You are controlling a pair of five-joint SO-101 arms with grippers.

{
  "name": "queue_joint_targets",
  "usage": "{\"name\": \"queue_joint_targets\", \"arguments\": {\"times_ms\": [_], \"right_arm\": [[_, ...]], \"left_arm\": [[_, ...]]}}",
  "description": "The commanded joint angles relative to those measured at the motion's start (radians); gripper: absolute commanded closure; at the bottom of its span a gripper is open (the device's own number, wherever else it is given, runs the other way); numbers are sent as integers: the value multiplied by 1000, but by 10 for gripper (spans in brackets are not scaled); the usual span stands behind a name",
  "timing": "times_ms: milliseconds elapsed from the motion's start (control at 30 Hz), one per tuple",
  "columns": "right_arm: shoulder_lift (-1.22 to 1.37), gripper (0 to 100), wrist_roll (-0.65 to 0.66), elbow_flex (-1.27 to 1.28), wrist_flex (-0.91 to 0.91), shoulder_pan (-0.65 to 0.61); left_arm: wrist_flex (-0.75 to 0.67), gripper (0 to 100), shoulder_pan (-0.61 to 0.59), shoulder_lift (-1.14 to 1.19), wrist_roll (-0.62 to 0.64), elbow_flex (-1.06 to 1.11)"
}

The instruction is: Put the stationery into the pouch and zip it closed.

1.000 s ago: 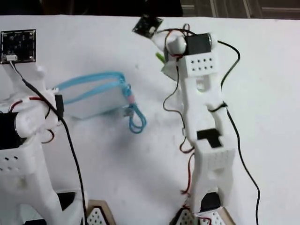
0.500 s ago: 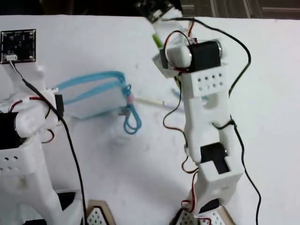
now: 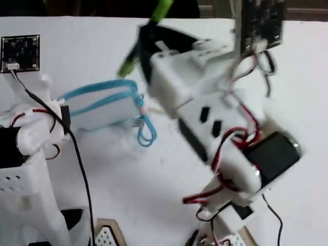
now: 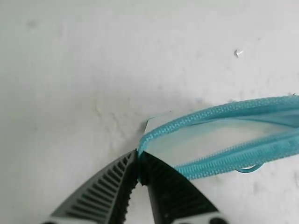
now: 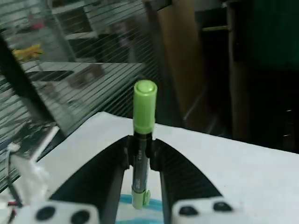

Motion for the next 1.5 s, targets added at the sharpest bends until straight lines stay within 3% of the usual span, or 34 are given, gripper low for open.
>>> {"name": "queue_joint_targets", "arguments": {"times_ms": [0,233,600,767,1000,1167,1367,1467], "right_arm": [[18,981,-17,17,2,-67],[156,981,-14,21,-22,-87],[389,981,127,20,-97,-36],[404,974,276,20,-10,-58],[298,642,316,21,31,-87],[211,587,316,21,30,-87],[162,587,319,34,30,110],[199,587,420,103,31,259]], "left_arm": [[-2,978,2,-8,0,-8],[-2,978,2,-8,0,-5],[-2,978,2,-8,0,-5],[-2,978,2,-8,0,-5],[-2,978,1,-8,0,-5],[-2,978,1,-8,0,-5],[-2,978,1,-8,0,-5],[-2,978,1,-8,0,-5]]}}
